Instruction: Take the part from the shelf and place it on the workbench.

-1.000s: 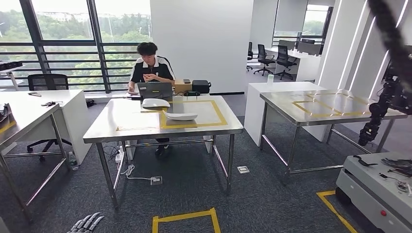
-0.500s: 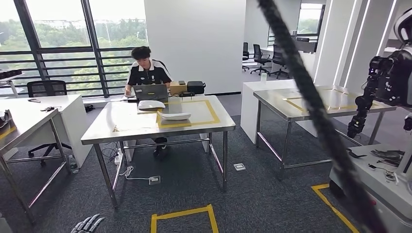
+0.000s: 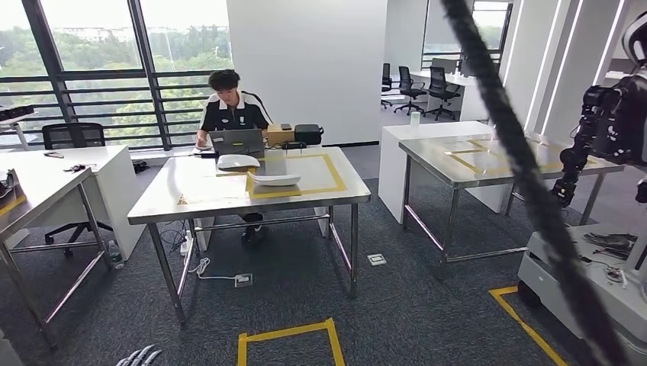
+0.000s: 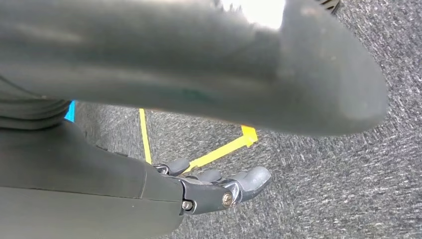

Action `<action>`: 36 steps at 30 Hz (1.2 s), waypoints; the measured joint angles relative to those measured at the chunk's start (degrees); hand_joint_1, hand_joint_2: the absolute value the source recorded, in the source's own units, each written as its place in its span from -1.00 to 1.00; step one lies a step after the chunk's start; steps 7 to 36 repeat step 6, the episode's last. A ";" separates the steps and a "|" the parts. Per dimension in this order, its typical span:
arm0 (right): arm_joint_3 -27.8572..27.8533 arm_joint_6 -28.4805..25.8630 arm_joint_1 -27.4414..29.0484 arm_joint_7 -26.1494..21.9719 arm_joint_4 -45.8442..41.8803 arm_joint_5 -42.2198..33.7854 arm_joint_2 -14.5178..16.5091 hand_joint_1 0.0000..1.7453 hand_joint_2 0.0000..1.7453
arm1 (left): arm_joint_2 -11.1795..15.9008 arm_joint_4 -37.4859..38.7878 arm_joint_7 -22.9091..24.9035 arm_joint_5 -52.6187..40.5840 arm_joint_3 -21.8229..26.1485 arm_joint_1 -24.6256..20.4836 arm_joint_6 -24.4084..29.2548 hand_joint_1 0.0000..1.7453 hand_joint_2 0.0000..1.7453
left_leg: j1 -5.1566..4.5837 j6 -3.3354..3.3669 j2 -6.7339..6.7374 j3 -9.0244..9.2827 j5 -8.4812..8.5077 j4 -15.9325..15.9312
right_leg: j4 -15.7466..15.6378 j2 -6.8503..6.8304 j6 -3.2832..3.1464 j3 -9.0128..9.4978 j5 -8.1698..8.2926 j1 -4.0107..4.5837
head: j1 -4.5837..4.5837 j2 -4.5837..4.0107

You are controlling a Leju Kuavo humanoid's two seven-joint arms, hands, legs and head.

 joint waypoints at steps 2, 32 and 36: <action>0.04 -0.01 -0.01 -0.02 0.00 0.00 0.00 -1.00 -1.00 | 0.00 -0.04 -0.09 0.04 0.13 0.09 0.02 -1.00 1.00 | 0.00 0.00 -0.03 -0.04 0.00 0.01 | 0.00 -0.02 0.02 -0.03 0.01 -0.03 | 0.00 0.00; 0.29 0.00 -0.01 -0.04 0.00 0.00 0.00 -1.00 -1.00 | 0.00 -0.05 -0.11 0.04 0.30 0.20 0.04 -1.00 1.00 | 0.00 0.01 -0.06 -0.08 0.00 0.03 | 0.00 -0.02 0.07 -0.05 0.04 -0.06 | -0.01 0.00; 0.29 0.00 -0.01 -0.04 0.00 0.00 0.00 -1.00 -1.00 | 0.00 -0.05 -0.11 0.04 0.30 0.20 0.04 -1.00 1.00 | 0.00 0.01 -0.06 -0.08 0.00 0.03 | 0.00 -0.02 0.07 -0.05 0.04 -0.06 | -0.01 0.00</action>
